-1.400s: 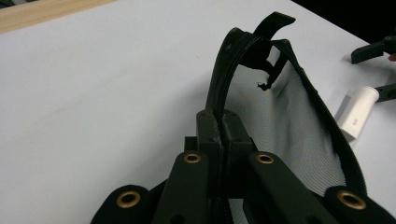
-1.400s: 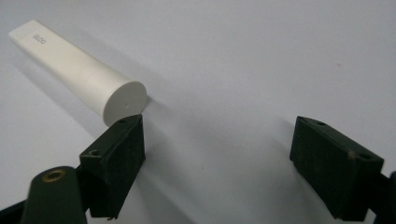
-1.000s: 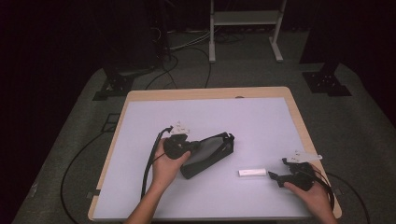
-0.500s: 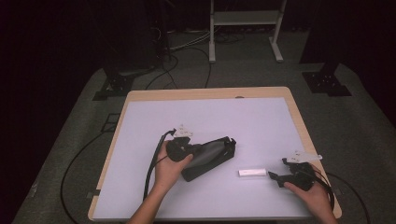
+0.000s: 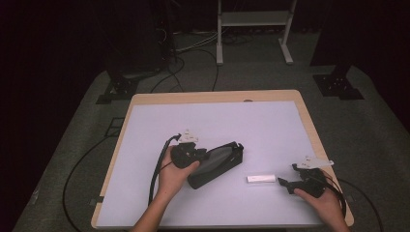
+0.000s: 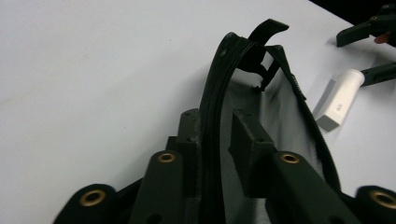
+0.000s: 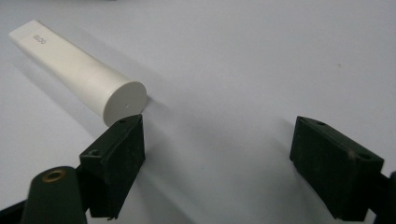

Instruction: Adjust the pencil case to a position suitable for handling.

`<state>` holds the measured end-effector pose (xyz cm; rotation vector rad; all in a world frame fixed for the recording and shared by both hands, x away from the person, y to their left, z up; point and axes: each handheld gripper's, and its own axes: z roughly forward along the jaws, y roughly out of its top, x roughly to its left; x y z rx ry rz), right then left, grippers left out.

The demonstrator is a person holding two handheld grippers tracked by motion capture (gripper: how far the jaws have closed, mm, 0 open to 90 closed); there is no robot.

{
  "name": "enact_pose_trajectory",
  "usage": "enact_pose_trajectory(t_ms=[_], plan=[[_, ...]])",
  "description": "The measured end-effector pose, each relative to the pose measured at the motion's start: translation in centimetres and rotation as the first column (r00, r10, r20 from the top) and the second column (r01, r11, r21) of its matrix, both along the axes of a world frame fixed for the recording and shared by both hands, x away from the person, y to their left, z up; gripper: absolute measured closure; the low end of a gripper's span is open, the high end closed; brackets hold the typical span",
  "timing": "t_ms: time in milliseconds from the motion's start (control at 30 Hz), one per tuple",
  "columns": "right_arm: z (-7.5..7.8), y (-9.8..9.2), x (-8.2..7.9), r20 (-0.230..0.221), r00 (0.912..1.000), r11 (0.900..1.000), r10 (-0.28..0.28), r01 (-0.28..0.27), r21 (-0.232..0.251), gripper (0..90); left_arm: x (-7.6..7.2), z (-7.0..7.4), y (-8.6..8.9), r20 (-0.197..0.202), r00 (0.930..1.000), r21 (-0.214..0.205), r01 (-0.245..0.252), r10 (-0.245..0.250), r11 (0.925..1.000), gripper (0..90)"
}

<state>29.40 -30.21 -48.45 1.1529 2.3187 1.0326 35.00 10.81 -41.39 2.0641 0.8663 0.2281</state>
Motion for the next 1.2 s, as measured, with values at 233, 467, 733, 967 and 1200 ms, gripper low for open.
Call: enact_pose_trajectory(t_ms=[233, 467, 733, 967, 1200], plan=[[0.0, 0.0, 0.0, 0.0, 1.0, 1.0, 0.0, 0.0, 0.0, 16.9, -0.4, 0.5, 0.7, 0.017, 0.9998, -0.004, 0.015, -0.015, 0.9999, 51.4], [0.0, 0.0, 0.0, 0.0, 1.0, 1.0, 0.0, 0.0, 0.0, 16.9, -0.9, 1.0, 1.8, 0.034, 0.9992, -0.004, 0.02, -0.02, 0.9998, 38.1], [0.0, 0.0, 0.0, 0.0, 1.0, 1.0, 0.0, 0.0, 0.0, 16.9, -1.3, 0.9, 3.2, 0.054, 0.9985, -0.017, 0.009, -0.009, 0.9998, 26.9], [0.0, 0.0, 0.0, 0.0, 1.0, 1.0, 0.0, 0.0, 0.001, 16.9, -1.8, 1.2, 4.3, 0.068, 0.9977, -0.019, 0.004, -0.003, 0.9998, 22.1], [0.0, 0.0, 0.0, -0.001, 1.0, 1.0, 0.0, 0.0, 0.001, 16.9, -2.4, 1.3, 5.4, 0.077, 0.997, -0.016, -0.001, 0.002, 0.9999, 19.6]])
